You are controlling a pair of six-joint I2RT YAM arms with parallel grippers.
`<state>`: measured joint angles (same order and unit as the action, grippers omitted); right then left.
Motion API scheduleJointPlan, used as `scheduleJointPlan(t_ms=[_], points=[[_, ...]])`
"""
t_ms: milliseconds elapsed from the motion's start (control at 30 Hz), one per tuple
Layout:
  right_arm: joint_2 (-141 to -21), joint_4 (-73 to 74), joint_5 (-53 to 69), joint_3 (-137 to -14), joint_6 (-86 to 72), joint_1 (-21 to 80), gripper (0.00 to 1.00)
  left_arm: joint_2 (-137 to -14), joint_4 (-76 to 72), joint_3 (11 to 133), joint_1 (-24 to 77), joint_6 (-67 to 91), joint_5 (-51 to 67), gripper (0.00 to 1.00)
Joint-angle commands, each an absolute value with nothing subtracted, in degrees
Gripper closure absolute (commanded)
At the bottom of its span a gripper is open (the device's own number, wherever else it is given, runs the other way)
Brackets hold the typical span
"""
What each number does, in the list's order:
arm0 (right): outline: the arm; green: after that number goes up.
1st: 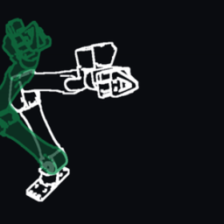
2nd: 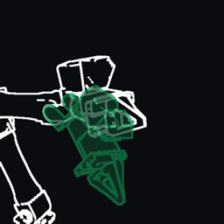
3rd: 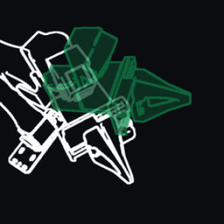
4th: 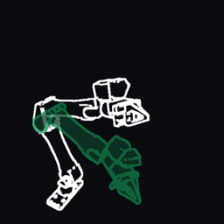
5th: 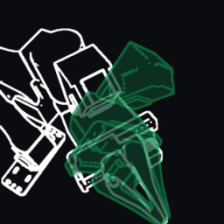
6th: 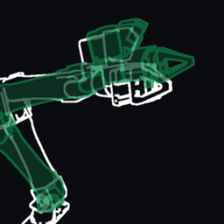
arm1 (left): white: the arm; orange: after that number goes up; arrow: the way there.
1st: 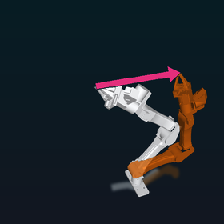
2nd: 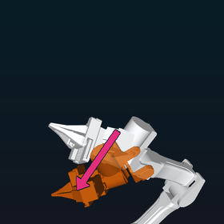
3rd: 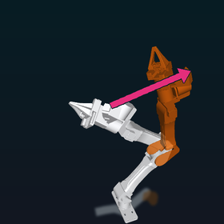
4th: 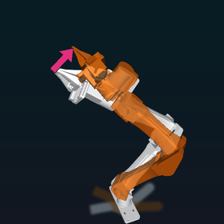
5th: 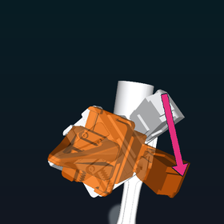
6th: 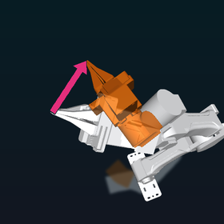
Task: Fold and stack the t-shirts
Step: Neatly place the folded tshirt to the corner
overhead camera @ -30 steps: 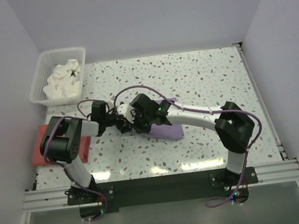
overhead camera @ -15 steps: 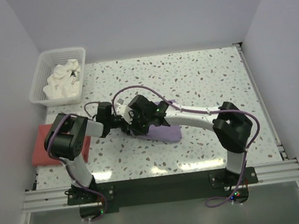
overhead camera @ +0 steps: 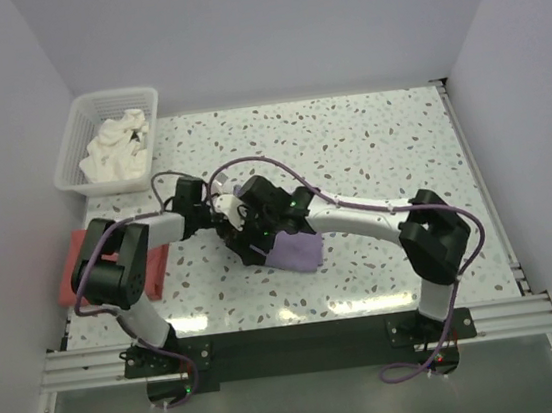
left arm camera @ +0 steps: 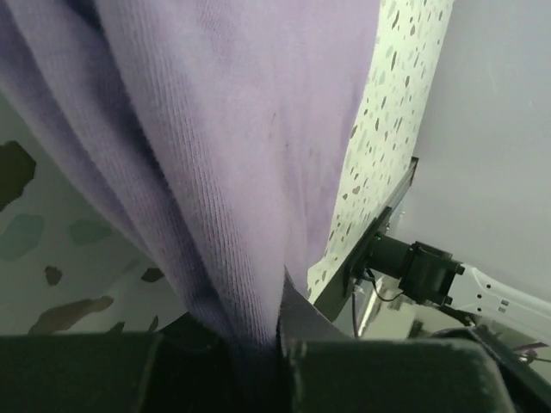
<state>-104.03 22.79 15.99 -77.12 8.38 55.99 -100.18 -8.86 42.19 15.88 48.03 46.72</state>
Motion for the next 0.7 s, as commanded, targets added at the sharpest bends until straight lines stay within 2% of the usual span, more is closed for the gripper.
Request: scheduleJointPlan(t_ms=[0, 33, 100, 333, 533, 667], points=[[-96.3, 25.1, 18.0, -78.1, 6.7, 56.0, 0.25, -94.3, 13.3, 49.0, 13.5, 31.3, 42.8, 1.00], [-95.2, 26.3, 18.1, -77.8, 6.8, 55.4, 0.19, -93.4, 16.8, 50.1, 12.9, 28.3, 41.1, 1.00], [-92.0, 27.9, 18.5, -76.3, 7.4, 54.3, 0.01, -92.4, 24.3, 52.6, 11.3, 20.9, 37.4, 1.00], [-86.5, 36.9, 18.0, -74.5, 14.0, 47.4, 0.01, -88.0, 45.3, 61.5, 7.4, 2.5, 28.7, 1.00], [-85.4, 39.4, 17.4, -73.3, 14.4, 46.4, 0.01, -86.6, 55.4, 70.1, 5.5, -7.7, 22.2, 1.00], [-84.5, 39.7, 15.9, -71.7, 15.0, 46.4, 0.01, -86.8, 61.0, 73.6, 2.6, -14.0, 22.0, 1.00]])
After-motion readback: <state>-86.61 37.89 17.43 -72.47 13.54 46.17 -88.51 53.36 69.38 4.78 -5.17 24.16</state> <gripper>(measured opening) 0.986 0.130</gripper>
